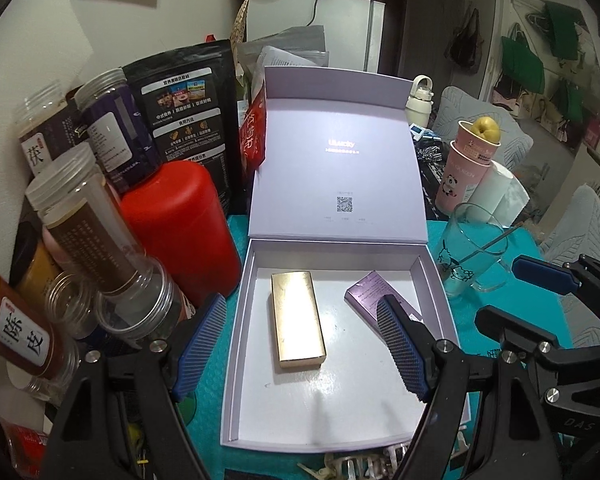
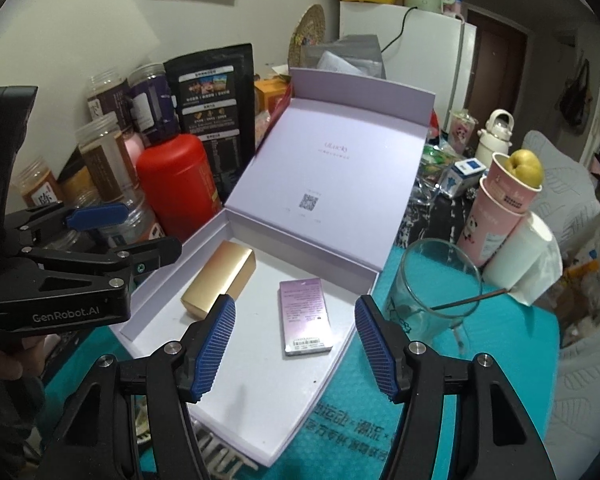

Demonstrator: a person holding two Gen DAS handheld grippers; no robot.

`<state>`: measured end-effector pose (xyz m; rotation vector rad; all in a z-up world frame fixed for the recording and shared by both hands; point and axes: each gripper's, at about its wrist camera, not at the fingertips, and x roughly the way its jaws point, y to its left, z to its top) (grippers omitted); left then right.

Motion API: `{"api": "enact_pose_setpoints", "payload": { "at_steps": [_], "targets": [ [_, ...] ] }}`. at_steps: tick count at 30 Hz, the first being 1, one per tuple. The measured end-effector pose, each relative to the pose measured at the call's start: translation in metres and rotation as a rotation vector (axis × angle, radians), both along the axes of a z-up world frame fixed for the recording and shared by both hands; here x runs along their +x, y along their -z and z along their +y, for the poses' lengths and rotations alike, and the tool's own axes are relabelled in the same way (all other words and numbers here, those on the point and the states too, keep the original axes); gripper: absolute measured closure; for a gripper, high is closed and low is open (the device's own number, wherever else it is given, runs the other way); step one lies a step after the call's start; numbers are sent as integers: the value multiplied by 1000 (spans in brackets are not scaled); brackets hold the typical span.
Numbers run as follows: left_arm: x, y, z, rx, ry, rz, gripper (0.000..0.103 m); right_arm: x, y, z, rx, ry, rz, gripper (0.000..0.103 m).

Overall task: Organize rigid objects
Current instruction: 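Withdraw both tools from the lavender box back over the pile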

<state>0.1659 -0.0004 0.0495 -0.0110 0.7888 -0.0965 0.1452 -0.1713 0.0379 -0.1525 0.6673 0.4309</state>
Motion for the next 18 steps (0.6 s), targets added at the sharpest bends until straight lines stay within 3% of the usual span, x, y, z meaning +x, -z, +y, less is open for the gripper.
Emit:
{"api": "enact_pose_setpoints", "payload": {
  "at_steps": [18],
  "targets": [
    [-66, -27, -1, -4, -1, -81, 23, -74, -24, -4, 19, -2, -97, 33]
  ]
}}
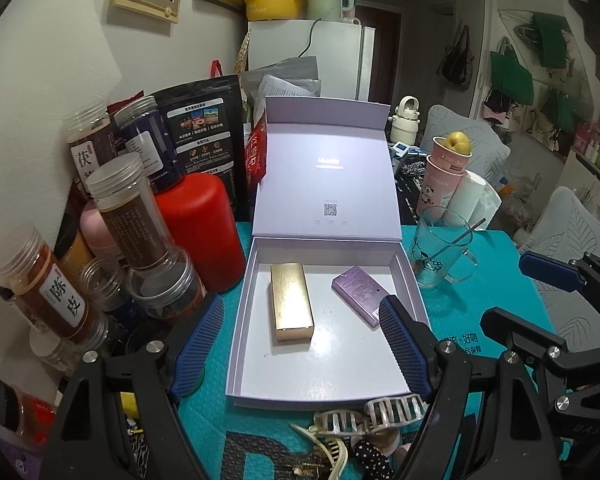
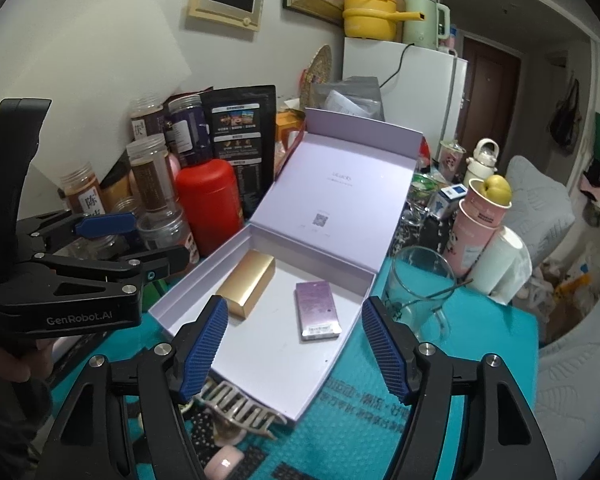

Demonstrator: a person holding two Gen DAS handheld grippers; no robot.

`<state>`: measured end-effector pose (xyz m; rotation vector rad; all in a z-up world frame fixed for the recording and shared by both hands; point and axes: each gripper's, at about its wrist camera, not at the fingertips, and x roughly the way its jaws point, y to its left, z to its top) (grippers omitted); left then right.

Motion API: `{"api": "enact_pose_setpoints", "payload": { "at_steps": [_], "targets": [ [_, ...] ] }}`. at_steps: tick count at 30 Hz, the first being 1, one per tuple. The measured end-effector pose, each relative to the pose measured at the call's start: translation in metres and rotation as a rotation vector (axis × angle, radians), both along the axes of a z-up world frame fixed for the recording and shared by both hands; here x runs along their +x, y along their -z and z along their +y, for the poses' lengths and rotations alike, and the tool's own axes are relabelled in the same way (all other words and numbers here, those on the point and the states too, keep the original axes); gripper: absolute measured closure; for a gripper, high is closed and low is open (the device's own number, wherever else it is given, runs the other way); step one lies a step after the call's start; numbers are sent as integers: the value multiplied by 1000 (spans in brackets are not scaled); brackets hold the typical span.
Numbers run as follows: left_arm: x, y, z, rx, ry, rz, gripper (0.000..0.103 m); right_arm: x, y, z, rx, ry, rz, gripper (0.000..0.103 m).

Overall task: Organize rigid objects
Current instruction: 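Withdraw both tools from the lavender box back over the pile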

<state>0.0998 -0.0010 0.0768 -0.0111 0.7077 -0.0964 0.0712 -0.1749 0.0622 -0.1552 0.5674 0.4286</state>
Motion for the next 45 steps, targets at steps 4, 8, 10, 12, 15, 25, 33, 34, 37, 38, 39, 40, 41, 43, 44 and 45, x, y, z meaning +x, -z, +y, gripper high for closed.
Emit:
{"api": "enact_pose_setpoints", "payload": {
  "at_steps": [4, 8, 10, 12, 15, 25, 33, 34, 37, 38, 39, 40, 41, 43, 44, 45],
  "targets": [
    [-12, -2, 0, 7, -6, -10, 19, -11, 0, -2, 7, 3, -8, 32],
    [-26, -2, 1, 3, -10, -28, 3, -23, 2, -3, 8, 6, -17, 31],
    [-34, -2, 0, 8, -12, -38, 3, -29, 3, -4, 8, 10, -19, 31],
    [-40, -1, 1, 7, -9, -41, 3, -35, 5, -5, 11, 13, -19, 31],
    [-49, -1, 2, 3, -4, -44, 3, -43, 8, -6, 17, 17, -17, 30],
    [-79, 9, 10, -11, -4, -47, 3, -70, 24, -12, 41, 36, -1, 28],
    [-94, 24, 14, 3, 4, -25, 3, -83, 39, -14, 50, 43, 20, 28],
    [-97, 27, 14, 2, 6, -20, 3, -84, 42, -14, 53, 43, 26, 28],
    [-101, 36, 16, -2, 11, -6, 3, -88, 51, -15, 57, 44, 40, 28],
    [-102, 38, 17, -5, 13, -2, 3, -89, 54, -16, 56, 45, 42, 28],
    [-104, 41, 17, -8, 16, 3, 3, -90, 56, -16, 54, 47, 44, 28],
    [-106, 44, 18, -11, 18, 8, 3, -90, 58, -16, 52, 50, 45, 28],
    [-107, 46, 18, -14, 20, 12, 3, -91, 61, -16, 52, 51, 46, 28],
    [-108, 51, 18, -19, 25, 20, 3, -92, 66, -15, 52, 50, 51, 28],
    [-109, 54, 19, -21, 27, 25, 3, -92, 67, -15, 53, 50, 54, 28],
    [-109, 56, 19, -23, 29, 29, 3, -92, 70, -15, 55, 47, 58, 28]
  ]
}}
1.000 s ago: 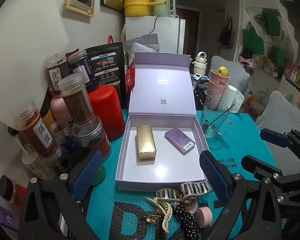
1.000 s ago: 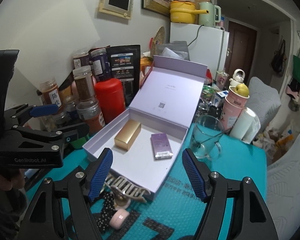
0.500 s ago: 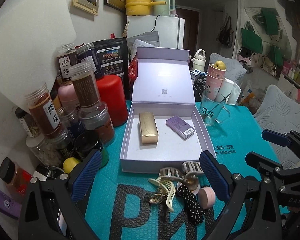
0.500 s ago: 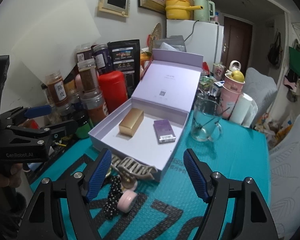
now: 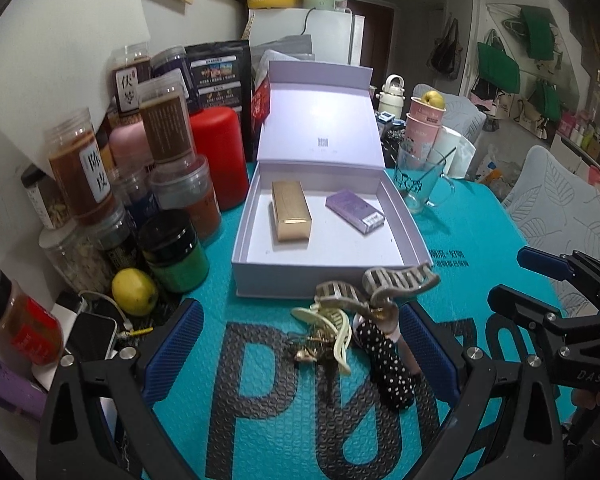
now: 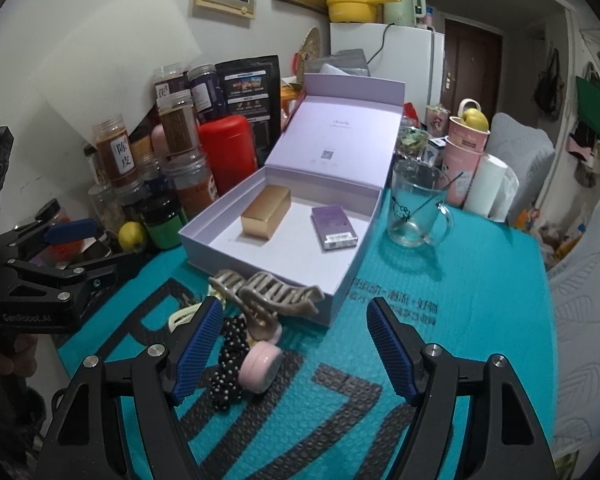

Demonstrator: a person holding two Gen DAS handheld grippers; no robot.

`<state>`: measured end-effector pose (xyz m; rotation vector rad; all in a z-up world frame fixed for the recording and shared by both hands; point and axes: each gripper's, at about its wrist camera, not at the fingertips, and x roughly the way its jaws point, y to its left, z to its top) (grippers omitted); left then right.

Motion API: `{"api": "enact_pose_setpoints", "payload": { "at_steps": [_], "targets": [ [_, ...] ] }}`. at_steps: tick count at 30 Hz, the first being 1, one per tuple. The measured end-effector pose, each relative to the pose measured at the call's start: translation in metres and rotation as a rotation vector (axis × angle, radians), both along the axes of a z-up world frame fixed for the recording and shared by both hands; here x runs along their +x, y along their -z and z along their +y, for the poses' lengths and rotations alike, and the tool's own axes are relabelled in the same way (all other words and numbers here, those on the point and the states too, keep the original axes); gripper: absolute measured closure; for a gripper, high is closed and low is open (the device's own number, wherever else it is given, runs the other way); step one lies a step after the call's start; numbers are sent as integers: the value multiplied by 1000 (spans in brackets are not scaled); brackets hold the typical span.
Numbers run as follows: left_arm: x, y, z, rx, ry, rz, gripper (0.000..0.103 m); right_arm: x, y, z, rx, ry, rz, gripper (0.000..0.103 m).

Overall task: Organize rigid objects
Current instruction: 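Withdraw both tools from the lavender box back over the pile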

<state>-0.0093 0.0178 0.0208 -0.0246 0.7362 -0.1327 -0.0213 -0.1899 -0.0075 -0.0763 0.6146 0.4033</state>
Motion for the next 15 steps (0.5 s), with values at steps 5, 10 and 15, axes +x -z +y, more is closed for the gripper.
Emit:
{"api": "enact_pose_setpoints", "payload": {
  "at_steps": [5, 10, 15],
  "targets": [
    [-1, 12, 2, -11, 6, 15, 3, 3, 12, 2, 2, -5, 22, 28],
    [1, 27, 5, -33, 14, 35, 3, 9, 27, 5, 7, -22, 50, 26],
    [6, 42, 6, -37, 22, 48, 3, 19, 41, 10, 7, -30, 75, 25]
  ]
}}
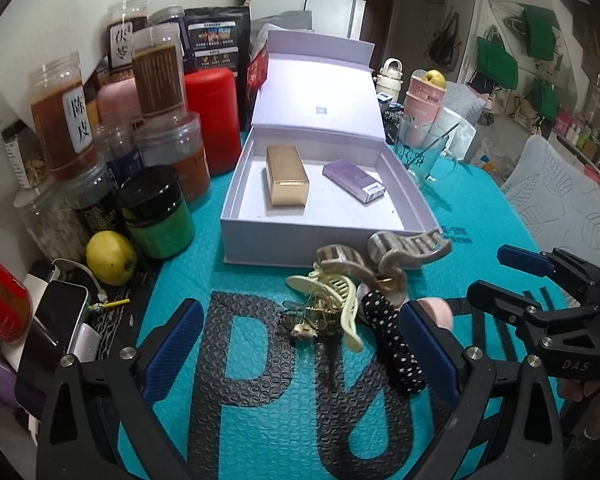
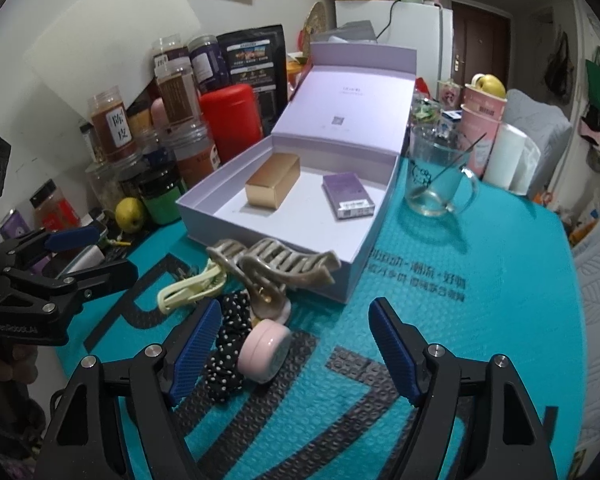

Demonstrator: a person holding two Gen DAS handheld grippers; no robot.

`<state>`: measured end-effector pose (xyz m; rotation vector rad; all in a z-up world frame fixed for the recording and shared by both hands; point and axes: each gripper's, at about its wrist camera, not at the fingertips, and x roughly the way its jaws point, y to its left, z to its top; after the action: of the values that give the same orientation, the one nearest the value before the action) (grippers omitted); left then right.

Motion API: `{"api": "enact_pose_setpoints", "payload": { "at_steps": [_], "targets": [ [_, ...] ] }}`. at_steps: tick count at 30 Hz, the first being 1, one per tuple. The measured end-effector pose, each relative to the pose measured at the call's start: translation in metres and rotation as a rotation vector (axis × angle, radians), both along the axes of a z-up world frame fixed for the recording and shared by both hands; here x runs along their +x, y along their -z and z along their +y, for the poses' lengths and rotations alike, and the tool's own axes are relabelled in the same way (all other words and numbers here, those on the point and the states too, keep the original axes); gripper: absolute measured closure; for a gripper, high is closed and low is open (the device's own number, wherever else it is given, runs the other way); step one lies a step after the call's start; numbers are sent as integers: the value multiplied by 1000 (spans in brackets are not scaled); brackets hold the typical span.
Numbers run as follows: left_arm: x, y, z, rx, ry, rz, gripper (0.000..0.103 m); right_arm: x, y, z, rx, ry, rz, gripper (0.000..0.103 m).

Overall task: Organize rigid objects
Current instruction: 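Withdraw both tools from the lavender box back over the pile, then grasp the gold wire hair clip with the left tool while the right tool grasps the pink compact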

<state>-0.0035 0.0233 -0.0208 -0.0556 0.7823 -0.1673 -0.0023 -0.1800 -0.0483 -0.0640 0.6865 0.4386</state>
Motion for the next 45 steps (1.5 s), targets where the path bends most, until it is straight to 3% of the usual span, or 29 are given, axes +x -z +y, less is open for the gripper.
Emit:
{"api": "enact_pose_setpoints", "payload": {
  "at_steps": [3, 14, 22, 28, 32, 45],
  "targets": [
    [2, 11, -2, 21, -2, 0, 3, 6, 8, 4, -16, -3, 10, 25],
    [15, 27, 22, -38, -77, 36, 3, 25, 29, 6, -17, -25, 78, 25],
    [45, 43, 20, 19, -96, 69, 3, 36, 38, 7, -8, -29, 115, 25],
    [61, 53, 14, -57, -19, 127, 3, 36, 40, 8, -9, -39, 128, 25],
    [60, 60, 11, -51, -15, 146, 3, 35, 42, 2, -21, -14, 134, 25],
    [44, 60, 0, -37, 27, 76, 10, 23, 54, -9, -47, 32, 153, 25]
  ]
}}
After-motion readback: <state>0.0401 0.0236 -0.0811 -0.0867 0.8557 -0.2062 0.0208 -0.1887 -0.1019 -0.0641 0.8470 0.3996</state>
